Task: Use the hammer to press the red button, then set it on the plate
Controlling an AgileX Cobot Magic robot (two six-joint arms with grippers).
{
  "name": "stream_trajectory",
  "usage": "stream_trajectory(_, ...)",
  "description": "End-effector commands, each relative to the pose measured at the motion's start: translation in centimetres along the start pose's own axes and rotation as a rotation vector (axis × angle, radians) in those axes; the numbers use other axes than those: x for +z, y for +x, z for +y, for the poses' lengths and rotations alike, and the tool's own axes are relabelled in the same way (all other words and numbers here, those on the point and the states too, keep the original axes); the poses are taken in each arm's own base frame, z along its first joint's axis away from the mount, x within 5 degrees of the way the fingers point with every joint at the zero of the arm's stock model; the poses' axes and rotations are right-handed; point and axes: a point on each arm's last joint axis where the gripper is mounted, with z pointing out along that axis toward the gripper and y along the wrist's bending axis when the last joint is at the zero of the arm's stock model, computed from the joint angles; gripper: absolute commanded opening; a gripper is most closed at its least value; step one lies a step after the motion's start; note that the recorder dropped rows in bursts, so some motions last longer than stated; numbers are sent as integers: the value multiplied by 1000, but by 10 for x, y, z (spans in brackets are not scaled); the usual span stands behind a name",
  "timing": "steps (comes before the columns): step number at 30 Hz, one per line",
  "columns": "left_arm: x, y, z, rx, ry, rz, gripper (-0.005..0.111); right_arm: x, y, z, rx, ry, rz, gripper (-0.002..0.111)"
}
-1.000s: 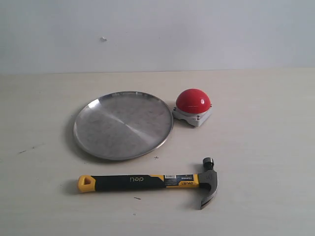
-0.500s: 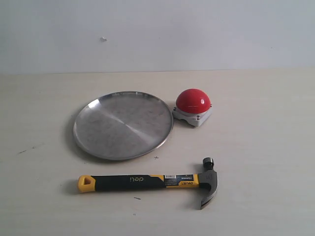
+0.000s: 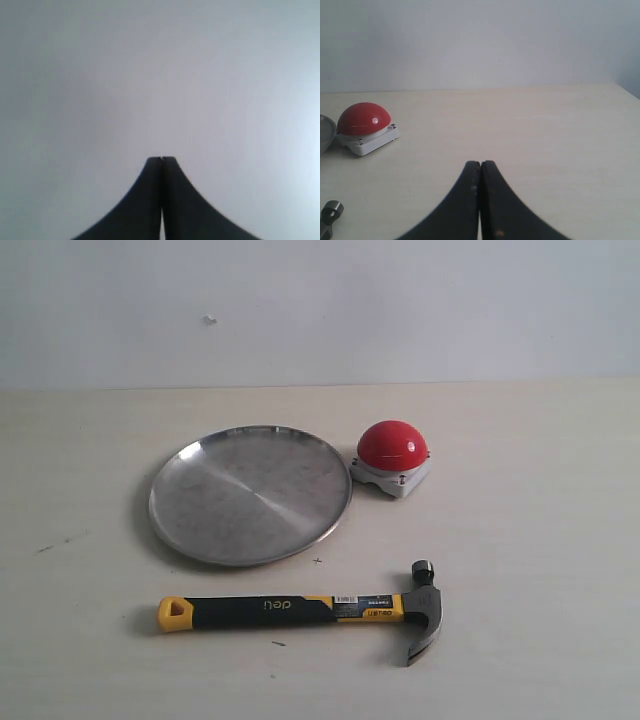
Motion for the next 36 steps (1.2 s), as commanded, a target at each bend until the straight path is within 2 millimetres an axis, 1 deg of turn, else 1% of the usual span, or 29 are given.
stream_trajectory(1, 22, -37, -14, 200, -2, -154, 0, 0, 0, -1, -4, 9, -12, 0)
stream_trajectory(2, 34, -42, -11, 242, -80, -104, 0, 0, 0, -1, -4, 9, -12, 0)
stream_trajectory(4, 56, -44, -2, 270, -216, 8, 0, 0, 0, -1, -4, 9, -12, 0)
stream_trajectory(5, 68, -42, 3, 285, -274, 78, 0, 0, 0, -1, -4, 9, -12, 0)
stream_trajectory(7, 90, -29, 15, 334, -347, 236, 0, 0, 0, -1, -4, 9, -12, 0)
stream_trajectory(11, 125, 12, 37, 298, -416, 583, 0, 0, 0, -1, 0, 8, -12, 0)
stream_trajectory(13, 139, 34, 49, 262, -447, 748, 0, 0, 0, -1, 0, 8, -12, 0)
stream_trajectory(16, 159, 70, 62, 202, -466, 1060, 0, 0, 0, -1, 0, 8, -12, 0)
stream_trajectory(19, 177, 100, 63, 177, -398, 1376, 0, 0, 0, -1, 0, 8, -12, 0)
stream_trajectory(21, 190, 121, 58, 226, -257, 1568, 0, 0, 0, -1, -2, 9, -12, 0)
stream_trajectory(22, 197, 127, 54, 249, -185, 1626, 0, 0, 0, -1, -4, 9, -12, 0)
stream_trajectory(23, 201, 141, 47, 278, -81, 1716, 0, 0, 0, -1, -4, 9, -12, 0)
stream_trajectory(24, 206, 148, 41, 301, -7, 1752, 0, 0, 0, -1, -4, 9, -12, 0)
stream_trajectory(25, 208, 159, 34, 325, 75, 1795, 0, 0, 0, -1, -4, 9, -12, 0)
stream_trajectory(26, 212, 168, 24, 359, 173, 1823, 0, 0, 0, -1, -4, 9, -12, 0)
stream_trajectory(28, 213, 187, 6, 399, 322, 1874, 0, 0, 0, -1, -4, 9, -12, 0)
stream_trajectory(29, 212, 198, -8, 453, 438, 1891, 0, 0, 0, -1, -4, 9, -12, 0)
stream_trajectory(30, 211, 206, -16, 516, 528, 1901, 0, 0, 0, -1, -4, 9, -12, 0)
stream_trajectory(31, 210, 213, -25, 569, 593, 1904, 0, 0, 0, -1, -4, 9, -12, 0)
stream_trajectory(32, 206, 225, -37, 647, 672, 1913, 1, 0, 0, -1, -4, 9, -12, 0)
stream_trajectory(34, 203, 239, -56, 750, 774, 1909, 6, 0, 0, -1, -4, 9, -12, 0)
stream_trajectory(36, 199, 256, -73, 843, 842, 1909, 12, 0, 0, -1, -4, 9, -12, 0)
